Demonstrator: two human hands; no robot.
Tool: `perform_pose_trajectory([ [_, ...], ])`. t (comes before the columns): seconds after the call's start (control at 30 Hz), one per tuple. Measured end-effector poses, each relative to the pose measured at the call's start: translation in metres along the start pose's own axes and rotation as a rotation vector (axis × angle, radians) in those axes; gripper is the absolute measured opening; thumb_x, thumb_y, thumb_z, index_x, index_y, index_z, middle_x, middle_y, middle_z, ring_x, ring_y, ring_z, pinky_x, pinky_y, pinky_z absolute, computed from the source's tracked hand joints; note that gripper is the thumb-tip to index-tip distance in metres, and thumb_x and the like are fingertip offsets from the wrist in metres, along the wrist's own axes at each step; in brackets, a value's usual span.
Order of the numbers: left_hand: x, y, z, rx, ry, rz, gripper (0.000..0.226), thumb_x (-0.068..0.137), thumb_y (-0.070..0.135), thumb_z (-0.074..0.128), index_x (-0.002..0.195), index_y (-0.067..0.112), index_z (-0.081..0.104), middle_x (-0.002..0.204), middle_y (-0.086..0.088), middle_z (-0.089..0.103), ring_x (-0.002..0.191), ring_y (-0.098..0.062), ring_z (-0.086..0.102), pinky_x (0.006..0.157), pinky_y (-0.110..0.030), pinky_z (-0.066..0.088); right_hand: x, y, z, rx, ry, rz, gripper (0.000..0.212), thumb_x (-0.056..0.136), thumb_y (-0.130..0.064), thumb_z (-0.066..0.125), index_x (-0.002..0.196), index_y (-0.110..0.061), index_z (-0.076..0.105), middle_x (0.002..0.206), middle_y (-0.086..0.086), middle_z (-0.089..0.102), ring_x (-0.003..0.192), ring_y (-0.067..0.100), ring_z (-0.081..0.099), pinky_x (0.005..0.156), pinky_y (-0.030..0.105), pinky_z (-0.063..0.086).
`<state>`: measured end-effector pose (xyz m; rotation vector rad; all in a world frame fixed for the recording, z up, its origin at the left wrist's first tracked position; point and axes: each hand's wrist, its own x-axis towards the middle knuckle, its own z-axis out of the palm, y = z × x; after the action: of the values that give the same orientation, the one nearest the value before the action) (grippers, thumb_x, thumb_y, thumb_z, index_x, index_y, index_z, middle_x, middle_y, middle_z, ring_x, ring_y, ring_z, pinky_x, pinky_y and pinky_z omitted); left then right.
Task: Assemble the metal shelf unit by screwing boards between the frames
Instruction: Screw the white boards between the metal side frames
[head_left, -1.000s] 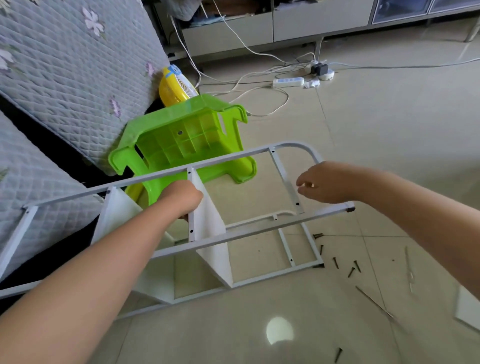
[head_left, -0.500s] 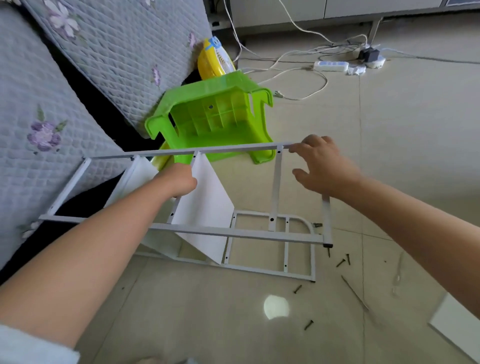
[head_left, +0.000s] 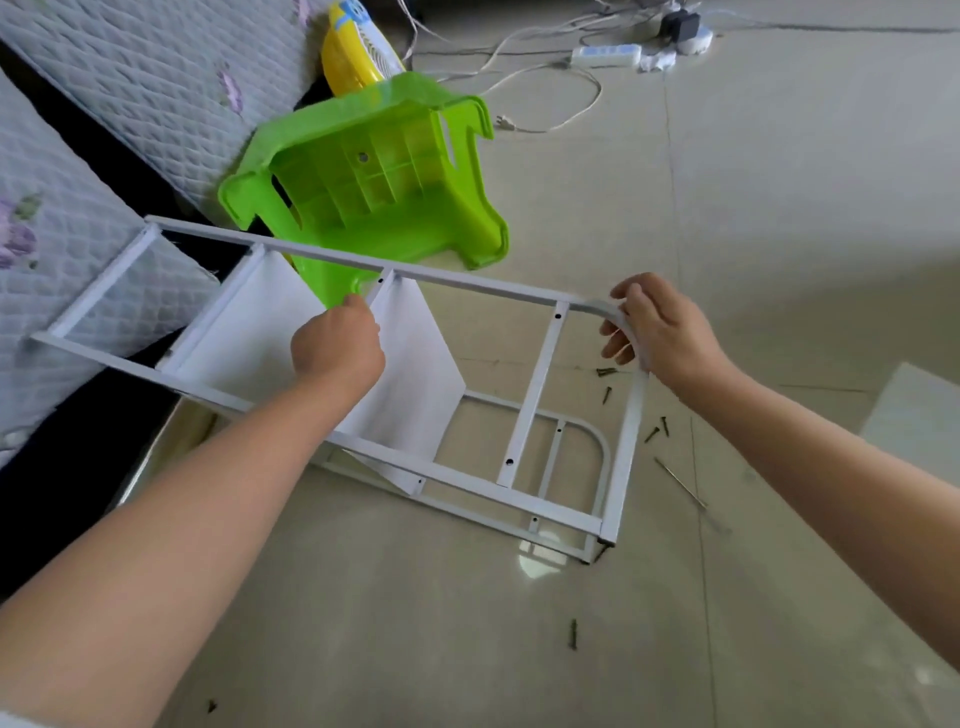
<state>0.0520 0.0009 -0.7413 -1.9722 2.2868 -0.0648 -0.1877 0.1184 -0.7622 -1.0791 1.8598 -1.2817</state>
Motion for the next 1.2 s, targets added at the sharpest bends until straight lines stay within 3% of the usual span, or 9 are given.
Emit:
perform_pose_trajectory([
  [0.1, -0.01, 0.002, 0.004, -0.043, 0.035, 0.022, 0.028, 0.098, 0.013, 0.041, 0.12, -0.003, 0.043, 0.121, -0.021, 0.056, 0.113, -0.038, 0.052, 0.082, -0.041, 0.042, -0.046, 0.043, 0.01, 0.155, 0.144, 0.266, 0.029, 0.092, -0.002, 0.031, 0.074, -0.016, 0.049, 0.068, 0.009, 0.053, 0.061, 0.027, 0.052, 0.06, 0.036, 0.047],
  [0.23, -0.018, 0.015, 0.008, -0.028, 0.089, 0.065, 0.027, 0.097, 0.005, 0.039, 0.122, -0.005, 0.042, 0.124, -0.021, 0.054, 0.116, -0.038, 0.051, 0.088, -0.043, 0.042, -0.137, 0.136, 0.032, -0.777, -0.663, 0.101, 0.019, 0.093, -0.015, 0.041, 0.092, -0.017, 0.06, 0.094, 0.004, 0.062, 0.093, 0.025, 0.056, 0.08, 0.03, 0.044],
  [0.3, -0.022, 0.02, 0.01, -0.006, 0.107, 0.08, 0.029, 0.095, 0.001, 0.036, 0.123, -0.005, 0.041, 0.126, -0.021, 0.053, 0.117, -0.037, 0.051, 0.091, -0.042, 0.041, -0.163, 0.163, 0.039, -0.999, -0.837, 0.022, 0.027, 0.094, -0.026, 0.042, 0.116, -0.018, 0.057, 0.117, 0.002, 0.057, 0.109, 0.019, 0.053, 0.085, 0.024, 0.04],
  [0.7, -0.028, 0.026, 0.009, 0.04, 0.127, 0.088, 0.031, 0.093, -0.001, 0.036, 0.124, -0.004, 0.04, 0.125, -0.02, 0.052, 0.116, -0.036, 0.052, 0.089, -0.04, 0.042, -0.168, 0.197, 0.074, -1.213, -0.703, -0.033, 0.027, 0.095, -0.014, 0.038, 0.117, -0.007, 0.053, 0.121, 0.01, 0.047, 0.109, 0.024, 0.05, 0.082, 0.032, 0.043],
  [0.8, -0.028, 0.026, 0.008, 0.038, 0.119, 0.082, 0.031, 0.093, 0.0, 0.036, 0.123, -0.004, 0.04, 0.125, -0.019, 0.053, 0.115, -0.035, 0.052, 0.088, -0.04, 0.042, -0.151, 0.199, 0.074, -1.234, -0.616, -0.199, 0.026, 0.053, -0.019, 0.086, 0.068, -0.008, 0.068, 0.08, 0.007, 0.062, 0.071, 0.024, 0.061, 0.05, 0.03, 0.048],
  [0.87, -0.028, 0.025, 0.01, 0.046, 0.118, 0.083, 0.031, 0.093, 0.0, 0.038, 0.123, -0.004, 0.04, 0.124, -0.019, 0.053, 0.114, -0.035, 0.053, 0.087, -0.039, 0.042, -0.138, 0.211, 0.075, -1.191, -0.618, -0.194, 0.039, 0.021, -0.015, 0.091, 0.045, -0.01, 0.06, 0.06, 0.0, 0.058, 0.05, 0.017, 0.056, 0.033, 0.024, 0.04],
  [0.97, -0.026, 0.024, 0.011, 0.065, 0.118, 0.091, 0.032, 0.092, 0.0, 0.038, 0.124, -0.005, 0.039, 0.124, -0.021, 0.053, 0.114, -0.036, 0.052, 0.087, -0.039, 0.042, -0.135, 0.203, 0.071, -1.211, -0.622, -0.234, 0.026, 0.056, -0.017, 0.084, 0.073, -0.007, 0.067, 0.078, 0.005, 0.061, 0.069, 0.024, 0.059, 0.051, 0.029, 0.045],
  [1.03, -0.025, 0.024, 0.011, 0.072, 0.12, 0.094, 0.032, 0.092, 0.0, 0.038, 0.124, -0.005, 0.038, 0.125, -0.021, 0.052, 0.114, -0.037, 0.052, 0.087, -0.04, 0.042, -0.136, 0.209, 0.062, -1.127, -0.627, -0.17, 0.022, 0.093, -0.017, 0.047, 0.112, -0.007, 0.053, 0.108, 0.01, 0.055, 0.099, 0.028, 0.053, 0.075, 0.03, 0.038],
  [1.2, -0.024, 0.024, 0.014, 0.084, 0.138, 0.112, 0.032, 0.093, -0.001, 0.037, 0.124, -0.007, 0.038, 0.124, -0.023, 0.052, 0.114, -0.038, 0.052, 0.087, -0.042, 0.042, -0.131, 0.223, 0.041, -0.999, -0.538, -0.13, 0.018, 0.099, -0.015, 0.029, 0.092, -0.01, 0.045, 0.099, 0.011, 0.044, 0.103, 0.026, 0.049, 0.074, 0.028, 0.027],
])
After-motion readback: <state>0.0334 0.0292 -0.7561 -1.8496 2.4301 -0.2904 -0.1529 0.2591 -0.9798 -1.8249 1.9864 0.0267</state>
